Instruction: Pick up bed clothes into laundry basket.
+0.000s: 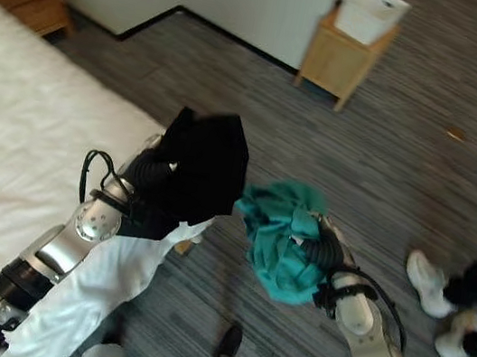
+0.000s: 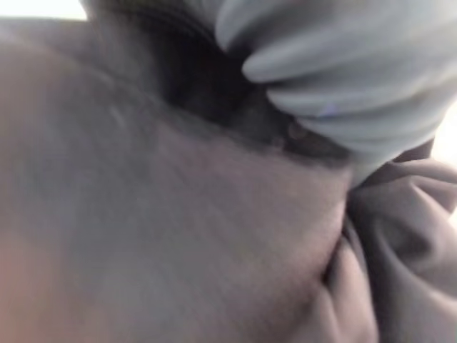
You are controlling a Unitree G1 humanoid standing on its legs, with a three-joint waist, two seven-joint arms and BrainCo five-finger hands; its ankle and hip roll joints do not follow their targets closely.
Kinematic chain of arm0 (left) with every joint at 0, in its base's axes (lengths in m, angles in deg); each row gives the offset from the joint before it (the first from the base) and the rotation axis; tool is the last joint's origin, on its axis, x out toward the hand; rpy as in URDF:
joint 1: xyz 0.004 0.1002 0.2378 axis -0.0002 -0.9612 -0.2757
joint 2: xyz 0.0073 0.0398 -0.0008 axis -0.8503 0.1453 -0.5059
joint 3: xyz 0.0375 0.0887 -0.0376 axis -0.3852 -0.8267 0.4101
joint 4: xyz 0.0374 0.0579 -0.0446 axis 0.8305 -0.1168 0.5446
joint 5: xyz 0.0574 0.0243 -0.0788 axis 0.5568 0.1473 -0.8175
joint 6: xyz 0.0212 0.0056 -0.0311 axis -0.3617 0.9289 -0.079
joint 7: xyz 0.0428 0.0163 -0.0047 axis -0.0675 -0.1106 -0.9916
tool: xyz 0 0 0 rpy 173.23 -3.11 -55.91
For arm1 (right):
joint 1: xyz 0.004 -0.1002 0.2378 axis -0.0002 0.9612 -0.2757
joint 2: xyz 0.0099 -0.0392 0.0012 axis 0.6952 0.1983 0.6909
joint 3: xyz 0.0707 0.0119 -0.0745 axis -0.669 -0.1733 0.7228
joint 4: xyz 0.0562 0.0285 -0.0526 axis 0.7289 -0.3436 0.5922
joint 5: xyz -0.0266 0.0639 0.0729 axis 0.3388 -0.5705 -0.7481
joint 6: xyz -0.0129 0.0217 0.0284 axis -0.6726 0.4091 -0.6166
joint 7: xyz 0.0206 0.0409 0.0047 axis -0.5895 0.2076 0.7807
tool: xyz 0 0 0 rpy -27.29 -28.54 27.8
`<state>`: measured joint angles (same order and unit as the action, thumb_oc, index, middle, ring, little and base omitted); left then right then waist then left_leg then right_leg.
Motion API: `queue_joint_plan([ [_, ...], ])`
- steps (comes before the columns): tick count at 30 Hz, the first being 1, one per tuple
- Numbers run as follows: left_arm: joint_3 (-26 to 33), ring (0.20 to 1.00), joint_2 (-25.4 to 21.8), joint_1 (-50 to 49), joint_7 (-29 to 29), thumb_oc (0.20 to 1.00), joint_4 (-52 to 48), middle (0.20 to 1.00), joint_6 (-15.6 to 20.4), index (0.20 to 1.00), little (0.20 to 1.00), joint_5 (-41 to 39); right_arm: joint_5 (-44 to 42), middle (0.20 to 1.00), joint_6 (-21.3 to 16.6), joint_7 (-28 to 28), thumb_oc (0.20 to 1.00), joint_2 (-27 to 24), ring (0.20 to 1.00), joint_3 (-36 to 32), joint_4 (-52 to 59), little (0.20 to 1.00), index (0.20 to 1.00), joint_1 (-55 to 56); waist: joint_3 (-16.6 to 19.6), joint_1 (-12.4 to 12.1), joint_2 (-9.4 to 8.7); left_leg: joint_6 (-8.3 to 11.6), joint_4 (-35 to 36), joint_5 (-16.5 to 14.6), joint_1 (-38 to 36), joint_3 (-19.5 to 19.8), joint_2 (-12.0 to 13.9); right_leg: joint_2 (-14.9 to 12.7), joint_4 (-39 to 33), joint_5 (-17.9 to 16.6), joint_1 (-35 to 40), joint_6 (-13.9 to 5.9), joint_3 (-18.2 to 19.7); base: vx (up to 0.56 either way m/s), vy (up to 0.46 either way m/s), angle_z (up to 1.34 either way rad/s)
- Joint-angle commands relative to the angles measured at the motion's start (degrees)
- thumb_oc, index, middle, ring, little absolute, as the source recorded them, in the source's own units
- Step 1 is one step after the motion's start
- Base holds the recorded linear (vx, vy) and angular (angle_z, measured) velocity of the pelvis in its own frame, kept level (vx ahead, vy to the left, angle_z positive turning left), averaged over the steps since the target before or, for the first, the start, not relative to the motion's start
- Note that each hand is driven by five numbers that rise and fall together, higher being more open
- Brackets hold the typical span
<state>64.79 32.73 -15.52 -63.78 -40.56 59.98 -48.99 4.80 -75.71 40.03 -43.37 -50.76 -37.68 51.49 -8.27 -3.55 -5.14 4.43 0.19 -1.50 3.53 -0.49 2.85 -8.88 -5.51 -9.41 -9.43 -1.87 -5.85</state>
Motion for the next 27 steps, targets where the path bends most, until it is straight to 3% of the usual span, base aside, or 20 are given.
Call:
queue_joint_plan([
  [1,3.0,0.200,0.7,3.9,1.9,0.200,-2.1,0.200,4.0,0.200,0.200,1.0,-3.6,0.200,-5.6,0.3,0.200,-3.1,0.200,-1.0,8.3,0.200,0.200,-5.7,-2.0,-0.4,2.62,-1.74,-0.9,4.3,4.9,-1.1,-0.7,5.0,0.7,6.0,6.9,-4.65,0.2,0.21,-0.125,-1.55],
  [2,3.2,0.200,0.4,3.9,2.0,0.200,-1.7,0.200,3.8,0.200,0.200,1.0,-2.5,0.200,-5.3,-0.9,0.200,-3.8,0.200,-1.2,9.3,0.200,0.200,-7.7,-2.8,-0.9,3.01,-2.41,-0.4,6.6,9.2,-0.8,-4.2,6.2,0.5,6.6,7.0,-3.87,2.3,0.15,-0.066,-0.93],
  [3,3.3,0.200,0.4,4.0,2.1,0.200,-1.7,0.200,3.9,0.200,0.200,1.0,-2.4,0.200,-5.2,-0.9,0.200,-3.9,0.200,-1.1,9.3,0.200,0.200,-7.8,-2.7,-1.0,2.84,-2.50,-0.5,6.5,9.4,-1.0,-4.3,6.0,0.5,6.8,6.7,-3.91,2.5,0.31,-0.120,-1.04],
  [4,3.2,0.200,0.1,4.6,2.3,0.200,-1.1,0.200,3.7,0.200,0.200,1.2,-2.1,0.200,-4.9,-2.2,0.200,-5.1,0.200,-0.9,7.7,0.200,0.200,-11.3,-2.9,-2.8,3.18,-2.07,0.4,10.0,15.3,-1.0,-6.9,8.3,0.5,7.9,8.9,-3.53,5.1,0.22,-0.064,-0.85],
  [5,3.3,0.200,0.1,4.8,2.3,0.200,-0.9,0.200,3.7,0.200,0.200,1.2,-2.1,0.200,-5.0,-2.4,0.200,-5.2,0.200,-0.6,7.3,0.200,0.200,-11.8,-2.9,-3.1,2.99,-2.08,0.6,9.9,15.3,-1.4,-6.9,8.2,0.5,8.0,8.7,-3.55,5.5,0.41,-0.095,-0.93],
  [7,3.1,0.200,0.3,5.7,2.5,0.200,-0.5,0.200,3.5,0.200,0.200,0.4,-1.6,0.200,-4.2,-4.1,0.200,-5.2,0.200,0.3,5.9,0.200,0.200,-15.8,-2.7,-5.5,3.27,-1.06,2.3,14.0,20.3,-3.1,-6.5,10.4,0.5,10.4,13.2,-2.88,8.8,0.50,-0.045,-0.78],
  [9,3.2,0.200,0.6,5.4,2.0,0.200,-0.7,0.200,3.1,0.200,0.200,-0.1,-1.5,0.200,-3.6,-4.6,0.200,-4.0,0.200,1.5,5.1,0.200,0.200,-18.1,-2.3,-8.0,2.67,-1.00,3.0,15.4,21.7,-5.4,-5.5,10.7,0.5,12.1,17.3,-2.71,11.5,0.72,-0.008,-1.29],
  [11,3.0,0.200,0.7,3.5,0.6,0.200,-1.2,0.200,2.8,0.200,0.200,-1.5,-1.2,0.200,-2.4,-4.9,0.200,-0.6,0.200,2.9,1.4,0.200,0.200,-18.1,-0.6,-10.2,-0.26,-4.17,2.9,14.7,19.5,-6.7,-5.4,9.4,2.8,10.0,21.5,-3.87,13.5,0.86,0.006,-1.84],
  [13,1.7,0.200,0.6,2.6,-0.3,0.200,-0.8,0.200,2.3,0.200,0.200,-3.1,-0.3,0.200,-1.5,-5.2,0.200,1.5,0.200,3.7,-2.1,0.200,0.200,-17.2,0.4,-10.7,-3.03,-6.37,2.9,13.3,16.2,-7.9,-6.4,8.3,11.3,5.1,21.3,-8.63,12.0,0.57,0.021,-0.31],
  [14,0.8,0.200,0.6,2.7,-0.7,0.200,-0.4,0.200,1.9,0.200,0.200,-3.3,0.3,0.200,-0.9,-4.8,0.200,2.3,0.200,4.4,-3.8,0.200,0.200,-17.2,0.6,-10.3,-3.52,-7.00,3.2,12.6,13.7,-7.9,-6.7,8.1,17.3,0.8,19.8,-11.51,11.2,0.52,0.043,-0.32],
  [15,0.4,0.200,0.3,2.8,-0.9,0.200,-0.3,0.200,1.8,0.200,0.200,-3.7,1.0,0.200,-0.5,-4.8,0.200,2.6,0.200,4.9,-4.5,0.200,0.200,-17.6,0.7,-9.3,-2.82,-7.21,3.5,11.7,11.2,-7.2,-6.2,8.1,23.6,-2.2,17.1,-13.13,10.0,0.56,0.059,-0.05],
  [16,0.1,0.200,0.2,2.9,-0.8,0.200,-0.2,0.200,1.6,0.200,0.200,-4.1,1.6,0.200,0.1,-4.9,0.200,3.3,0.200,5.1,-5.5,0.200,0.200,-17.6,0.6,-8.0,-1.68,-7.33,4.0,10.5,8.2,-5.3,-5.4,8.6,28.9,-3.7,13.4,-13.13,9.9,0.50,0.094,0.16],
  [17,0.2,0.200,0.1,3.3,-0.6,0.200,-0.1,0.200,1.3,0.200,0.200,-4.5,1.8,0.200,0.3,-4.6,0.200,3.8,0.200,4.9,-5.3,0.200,0.200,-17.3,0.5,-6.8,-0.12,-7.10,4.6,10.2,5.7,-4.1,-4.0,9.0,31.4,-3.4,10.0,-13.09,8.8,0.35,0.066,0.42],
  [18,0.2,0.200,0.2,3.3,-0.6,0.200,-0.1,0.200,1.3,0.200,0.200,-4.6,1.8,0.200,0.3,-4.6,0.200,3.7,0.200,4.9,-5.3,0.200,0.200,-17.3,0.6,-6.7,-0.17,-7.10,4.5,9.7,5.7,-3.9,-4.2,8.8,31.6,-3.0,10.0,-13.06,8.6,0.32,0.087,0.57],
  [20,-0.5,0.200,0.5,5.0,-0.4,0.200,0.8,0.200,1.1,0.200,0.200,-4.7,1.6,0.200,0.3,-4.8,0.200,4.3,0.200,4.4,-5.2,0.200,0.200,-16.9,-0.2,-3.8,1.57,-6.76,4.8,7.0,1.6,-0.4,-4.0,7.6,31.5,1.6,2.8,-9.85,4.2,0.45,0.048,0.48],
  [22,-0.8,0.200,1.0,5.3,-0.9,0.200,1.2,0.200,1.3,0.200,0.200,-4.8,0.9,0.200,0.2,-4.8,0.200,4.7,0.200,3.5,-4.9,0.200,0.200,-15.3,-0.8,-1.1,2.17,-5.77,4.8,4.3,-1.8,2.8,-4.3,7.9,24.9,5.9,-1.2,-6.78,1.7,0.70,-0.099,0.74],
  [23,-0.4,0.200,1.2,4.5,-1.7,0.200,1.3,0.200,1.6,0.200,0.200,-5.1,0.7,0.200,0.1,-4.6,0.200,4.7,0.200,2.5,-4.8,0.200,0.200,-13.5,-1.1,1.0,1.49,-4.75,4.8,1.0,-5.8,5.4,-5.2,6.2,13.5,4.0,-5.9,-6.02,0.0,0.72,-0.151,1.18],
  [24,-0.4,0.200,1.1,4.3,-1.8,0.200,1.3,0.200,1.7,0.200,0.200,-5.1,0.7,0.200,0.0,-4.6,0.200,4.8,0.200,2.5,-4.7,0.200,0.200,-13.3,-0.7,1.6,1.99,-4.68,4.8,0.3,-5.9,6.1,-4.6,6.6,12.0,3.9,-4.8,-6.04,-0.9,0.74,-0.171,1.17],
  [26,0.7,0.200,1.2,3.3,-2.8,0.200,1.5,0.200,2.3,0.200,0.200,-5.1,1.1,0.200,0.5,-4.5,0.200,4.8,0.200,2.0,-4.7,0.200,0.200,-12.0,-0.4,4.1,3.20,-2.69,4.8,-3.9,-11.0,9.6,-2.2,3.3,2.1,-2.5,-11.2,-8.18,-4.0,0.69,-0.154,1.13],
  [27,0.7,0.200,1.2,3.2,-2.8,0.200,1.5,0.200,2.3,0.200,0.200,-5.1,1.2,0.200,0.5,-4.5,0.200,4.7,0.200,2.0,-4.7,0.200,0.200,-11.9,-0.2,4.3,3.70,-2.64,4.8,-4.3,-11.0,9.8,-1.7,3.7,1.9,-2.4,-11.0,-8.27,-4.4,0.68,-0.141,1.06],
])
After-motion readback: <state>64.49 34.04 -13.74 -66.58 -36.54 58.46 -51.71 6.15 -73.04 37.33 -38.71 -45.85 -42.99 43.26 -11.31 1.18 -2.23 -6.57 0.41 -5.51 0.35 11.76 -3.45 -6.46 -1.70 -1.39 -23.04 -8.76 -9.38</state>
